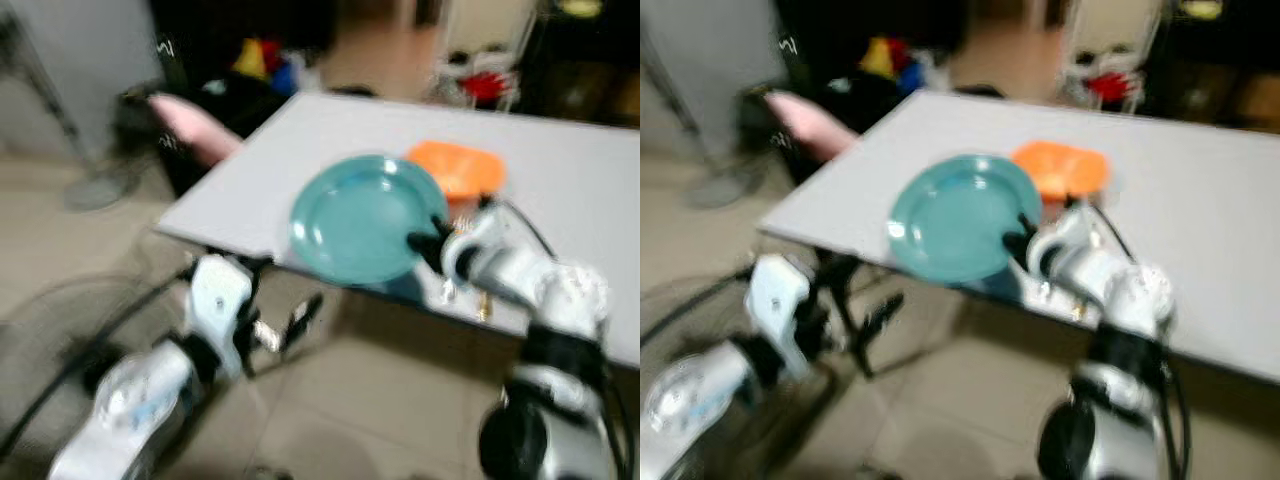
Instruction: Setting the table
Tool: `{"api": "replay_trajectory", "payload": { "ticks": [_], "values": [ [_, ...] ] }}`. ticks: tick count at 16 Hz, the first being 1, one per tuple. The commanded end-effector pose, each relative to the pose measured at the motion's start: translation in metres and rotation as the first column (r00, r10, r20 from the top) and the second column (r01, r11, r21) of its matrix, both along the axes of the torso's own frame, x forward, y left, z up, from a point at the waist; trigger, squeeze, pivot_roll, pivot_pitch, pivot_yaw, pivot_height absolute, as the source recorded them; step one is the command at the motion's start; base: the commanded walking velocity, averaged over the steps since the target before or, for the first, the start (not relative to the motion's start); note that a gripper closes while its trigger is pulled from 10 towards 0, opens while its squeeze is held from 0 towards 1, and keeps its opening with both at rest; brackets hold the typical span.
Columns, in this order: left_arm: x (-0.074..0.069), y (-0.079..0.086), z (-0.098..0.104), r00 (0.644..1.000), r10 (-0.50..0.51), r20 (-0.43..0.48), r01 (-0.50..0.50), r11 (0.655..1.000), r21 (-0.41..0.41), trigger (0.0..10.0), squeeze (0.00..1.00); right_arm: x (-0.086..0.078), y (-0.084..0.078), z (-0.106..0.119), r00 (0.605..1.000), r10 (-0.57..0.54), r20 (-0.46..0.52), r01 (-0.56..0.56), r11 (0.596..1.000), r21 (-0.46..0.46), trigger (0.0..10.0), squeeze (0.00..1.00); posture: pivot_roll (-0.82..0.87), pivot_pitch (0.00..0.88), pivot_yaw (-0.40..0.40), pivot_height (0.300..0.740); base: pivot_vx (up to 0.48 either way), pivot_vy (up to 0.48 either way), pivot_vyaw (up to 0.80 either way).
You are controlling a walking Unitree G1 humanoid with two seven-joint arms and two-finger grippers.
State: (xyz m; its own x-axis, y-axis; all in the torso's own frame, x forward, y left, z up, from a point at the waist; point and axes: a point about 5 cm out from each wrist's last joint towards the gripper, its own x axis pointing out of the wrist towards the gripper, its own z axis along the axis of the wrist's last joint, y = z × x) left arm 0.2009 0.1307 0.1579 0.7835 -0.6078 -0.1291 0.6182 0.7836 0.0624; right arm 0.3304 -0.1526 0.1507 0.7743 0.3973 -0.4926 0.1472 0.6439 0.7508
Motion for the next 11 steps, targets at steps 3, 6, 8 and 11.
{"api": "replay_trajectory", "payload": {
  "ticks": [3, 6, 8, 11],
  "values": [
    [0.006, 0.005, 0.006, 0.998, 0.045, 0.037, -0.046, 0.999, 0.022, 10.0, 0.00, 0.011, 0.005, 0.013, 0.997, 0.025, 0.078, -0.022, 0.999, -0.037, 10.0, 0.00, -0.08, 0.000, 0.071, 0.740, 0.000, 0.000, 0.00],
    [0.008, 0.004, 0.006, 0.999, 0.041, 0.036, -0.041, 0.999, 0.018, 10.0, 0.00, 0.019, 0.005, 0.006, 0.998, 0.000, 0.063, 0.003, 0.999, -0.035, 10.0, 0.00, -0.09, 0.000, 0.076, 0.740, 0.000, 0.000, 0.00],
    [0.009, 0.004, 0.007, 0.999, 0.033, 0.038, -0.033, 0.999, 0.018, 10.0, 0.00, 0.024, 0.006, 0.002, 0.999, -0.018, 0.047, 0.018, 1.000, -0.013, 10.0, 0.00, -0.09, 0.000, 0.077, 0.740, 0.000, 0.000, 0.00],
    [0.009, 0.001, 0.008, 0.999, 0.007, 0.037, -0.008, 1.000, 0.014, 10.0, 0.00, 0.029, 0.008, -0.002, 0.999, -0.016, 0.035, 0.017, 1.000, -0.006, 10.0, 0.00, -0.08, 0.000, 0.077, 0.740, 0.000, 0.000, 0.00]
  ]
}}
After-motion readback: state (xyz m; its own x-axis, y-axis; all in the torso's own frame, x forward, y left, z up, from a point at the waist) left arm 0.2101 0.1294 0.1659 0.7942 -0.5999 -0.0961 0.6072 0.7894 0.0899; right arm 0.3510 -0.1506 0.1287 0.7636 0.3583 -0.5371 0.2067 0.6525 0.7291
